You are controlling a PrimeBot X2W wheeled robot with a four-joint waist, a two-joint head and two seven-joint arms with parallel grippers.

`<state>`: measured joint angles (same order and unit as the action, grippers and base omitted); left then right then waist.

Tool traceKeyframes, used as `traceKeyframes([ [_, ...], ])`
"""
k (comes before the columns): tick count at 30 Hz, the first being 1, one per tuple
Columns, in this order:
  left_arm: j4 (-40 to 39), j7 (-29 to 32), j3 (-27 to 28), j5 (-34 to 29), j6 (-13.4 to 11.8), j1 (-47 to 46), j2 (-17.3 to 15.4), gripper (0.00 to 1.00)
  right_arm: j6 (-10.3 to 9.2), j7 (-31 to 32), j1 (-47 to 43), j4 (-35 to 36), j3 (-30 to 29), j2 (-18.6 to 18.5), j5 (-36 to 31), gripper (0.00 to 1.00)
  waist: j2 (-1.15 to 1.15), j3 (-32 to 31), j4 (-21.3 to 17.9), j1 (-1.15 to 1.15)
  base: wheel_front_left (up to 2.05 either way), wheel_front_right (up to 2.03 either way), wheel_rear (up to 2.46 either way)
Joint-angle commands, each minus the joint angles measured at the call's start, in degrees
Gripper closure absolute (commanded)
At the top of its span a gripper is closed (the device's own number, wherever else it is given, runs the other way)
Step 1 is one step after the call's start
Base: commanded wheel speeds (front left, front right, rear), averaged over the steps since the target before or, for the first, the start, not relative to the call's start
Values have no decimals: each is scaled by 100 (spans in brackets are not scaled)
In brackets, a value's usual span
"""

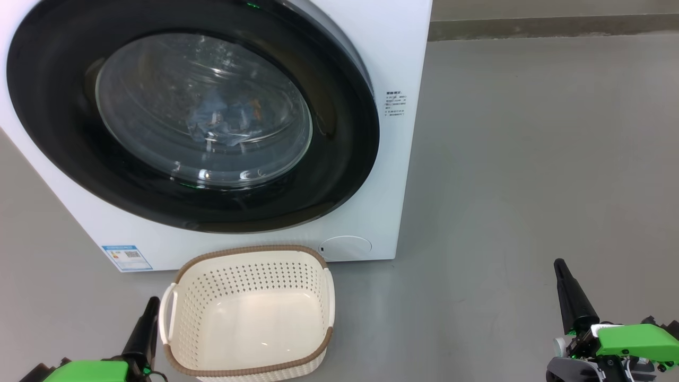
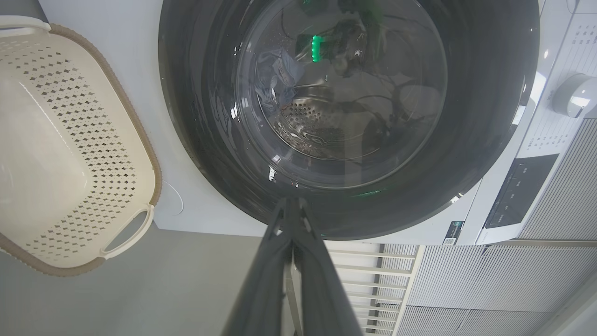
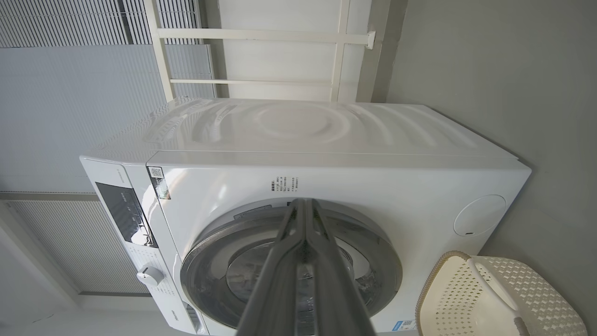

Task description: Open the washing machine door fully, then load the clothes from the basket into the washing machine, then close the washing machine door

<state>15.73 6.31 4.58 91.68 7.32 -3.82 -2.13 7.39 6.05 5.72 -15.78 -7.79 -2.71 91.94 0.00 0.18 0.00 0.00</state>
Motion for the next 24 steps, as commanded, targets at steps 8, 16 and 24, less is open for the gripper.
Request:
traceKeyframes([
  [8,-168,17,194,49,17,-237,-75,100,10,44,46,176,128,-17,23,100,0,0,0,0,0,0,0],
  [16,-168,17,194,49,17,-237,-75,100,10,44,46,176,128,-17,23,100,0,0,0,0,0,0,0],
  [24,-168,17,194,49,17,-237,-75,100,10,44,46,176,128,-17,23,100,0,0,0,0,0,0,0],
])
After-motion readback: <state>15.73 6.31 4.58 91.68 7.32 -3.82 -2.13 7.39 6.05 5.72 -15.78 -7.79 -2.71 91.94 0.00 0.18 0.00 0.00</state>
